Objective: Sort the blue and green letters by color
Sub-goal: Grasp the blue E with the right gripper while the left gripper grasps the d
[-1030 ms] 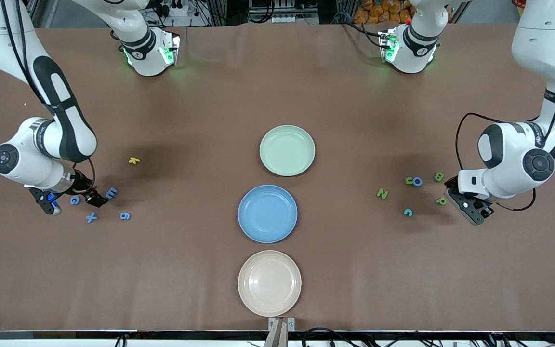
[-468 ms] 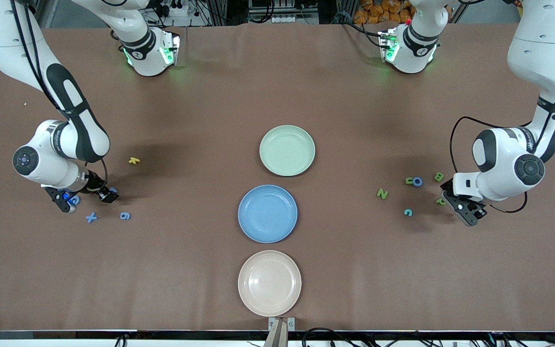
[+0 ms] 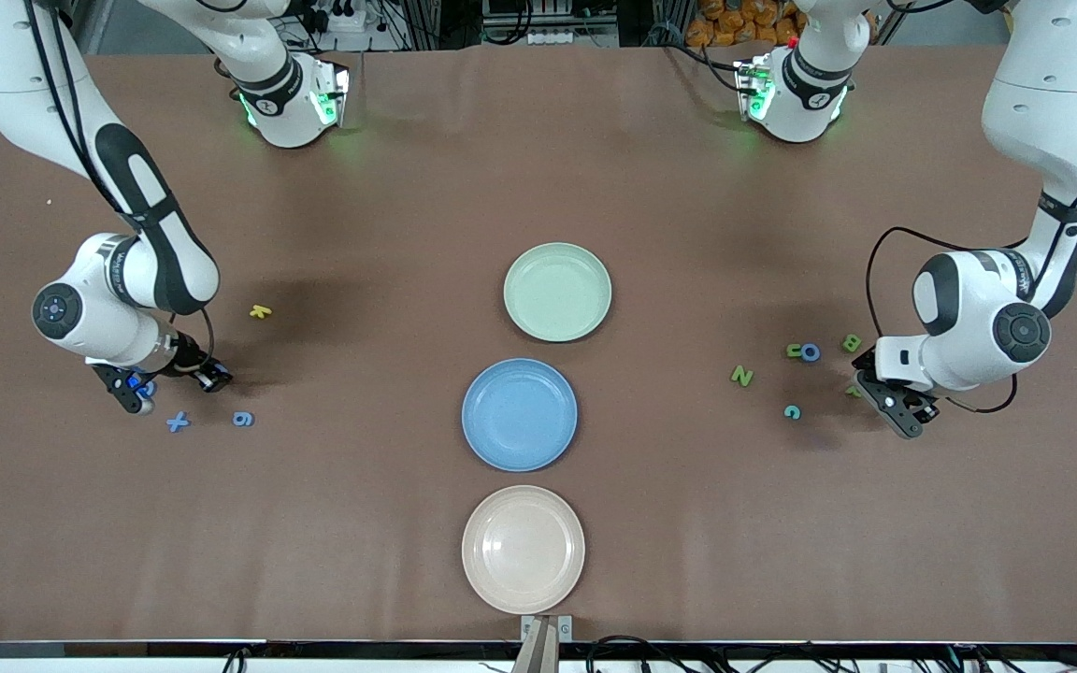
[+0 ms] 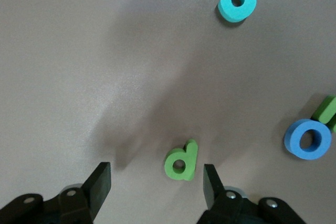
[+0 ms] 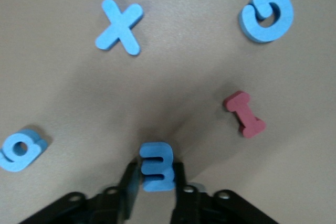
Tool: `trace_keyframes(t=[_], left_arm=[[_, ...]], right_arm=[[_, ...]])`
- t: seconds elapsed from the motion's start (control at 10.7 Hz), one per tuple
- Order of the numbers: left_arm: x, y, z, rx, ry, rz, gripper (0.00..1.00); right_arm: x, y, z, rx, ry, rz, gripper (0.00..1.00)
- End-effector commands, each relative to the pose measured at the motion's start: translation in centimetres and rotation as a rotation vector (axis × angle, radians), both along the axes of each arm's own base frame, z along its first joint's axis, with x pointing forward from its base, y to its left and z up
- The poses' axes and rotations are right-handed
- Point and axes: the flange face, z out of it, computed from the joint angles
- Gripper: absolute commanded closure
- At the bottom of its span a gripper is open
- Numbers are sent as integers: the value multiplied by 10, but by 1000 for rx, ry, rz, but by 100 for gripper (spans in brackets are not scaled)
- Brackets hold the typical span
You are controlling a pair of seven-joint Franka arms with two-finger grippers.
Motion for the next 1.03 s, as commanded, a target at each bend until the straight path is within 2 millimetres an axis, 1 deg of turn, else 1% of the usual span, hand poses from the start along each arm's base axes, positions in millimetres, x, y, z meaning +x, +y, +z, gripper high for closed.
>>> trace_keyframes(t=[0.0,0.09,0.19,0.28,0.37,0.47,0.66,0.84,0.94], left_arm=[[-2,-6,-5,-3,4,29,23],[-3,-6,-6,-4,7,30,24],[-4,-5,-9,-4,10,32,25],[-4,-5,-10,-6,5,33,28],[-3,-5,-11,-5,4,32,32],[-4,-5,-12,-5,5,32,41],[-4,-7,-17,-7,4,31,64],[-3,-8,-16,-7,1,28,94],[-3,-8,-14,-6,-2,26,100]], right_arm=[[-4,4,-16,6,2,-4,90],[-4,4,-16,5,2,3,94],[-4,3,-14,4,1,12,95],[-2,4,-10,5,-4,53,95],[1,4,0,5,-23,116,98],[5,3,10,6,-36,174,98],[16,7,37,11,-57,243,100],[32,37,62,30,-49,303,100],[39,61,72,33,-71,348,100]])
